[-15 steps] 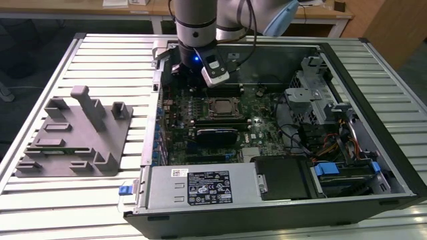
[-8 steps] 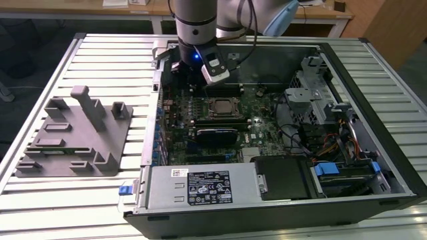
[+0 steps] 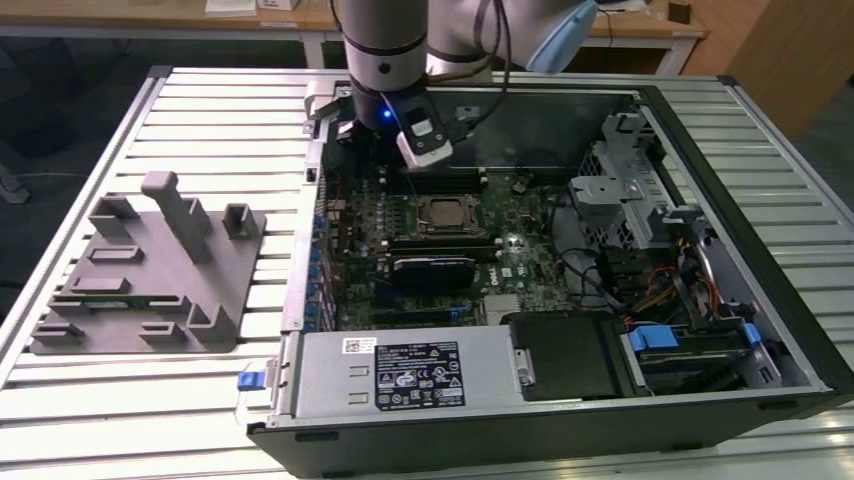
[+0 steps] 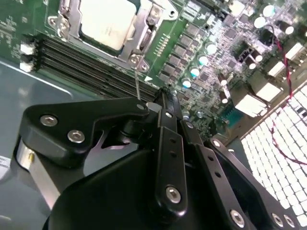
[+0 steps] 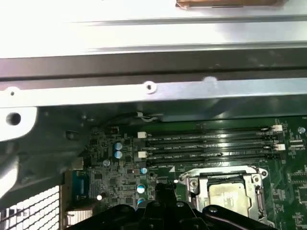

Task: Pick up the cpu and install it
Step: 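Install the first cpu locking lever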

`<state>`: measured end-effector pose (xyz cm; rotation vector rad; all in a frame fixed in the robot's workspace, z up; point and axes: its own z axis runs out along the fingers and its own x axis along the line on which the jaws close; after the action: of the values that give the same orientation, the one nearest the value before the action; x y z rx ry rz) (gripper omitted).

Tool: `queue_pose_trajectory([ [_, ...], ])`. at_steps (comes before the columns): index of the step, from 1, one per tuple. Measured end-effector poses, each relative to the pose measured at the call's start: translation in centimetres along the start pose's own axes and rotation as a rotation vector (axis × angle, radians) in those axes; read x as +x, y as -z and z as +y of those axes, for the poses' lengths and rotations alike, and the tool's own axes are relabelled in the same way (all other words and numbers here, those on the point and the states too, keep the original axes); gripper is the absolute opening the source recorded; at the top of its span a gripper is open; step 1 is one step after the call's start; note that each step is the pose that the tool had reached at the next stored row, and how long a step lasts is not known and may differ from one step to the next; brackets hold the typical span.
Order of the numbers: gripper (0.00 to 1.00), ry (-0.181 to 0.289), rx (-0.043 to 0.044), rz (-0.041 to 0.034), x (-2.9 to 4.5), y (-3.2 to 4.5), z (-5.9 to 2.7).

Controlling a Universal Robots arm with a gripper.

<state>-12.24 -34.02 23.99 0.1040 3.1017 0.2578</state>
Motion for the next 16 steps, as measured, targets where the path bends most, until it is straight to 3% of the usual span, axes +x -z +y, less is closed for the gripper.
queue_pose_trajectory([
  [1,0.11,0.000,-0.0016,0.0002,0.13,0.01,-0.01],
  [2,0.11,0.000,-0.0100,0.0008,0.22,0.01,-0.03],
  [5,0.11,-0.002,-0.0500,0.0032,0.28,0.01,-0.05],
  [7,0.11,-0.002,-0.0663,0.0043,0.28,0.06,-0.05],
  [10,0.11,-0.003,-0.0772,0.0051,0.28,0.29,-0.01],
  [16,0.11,-0.002,-0.0778,0.0052,0.23,0.33,0.00],
])
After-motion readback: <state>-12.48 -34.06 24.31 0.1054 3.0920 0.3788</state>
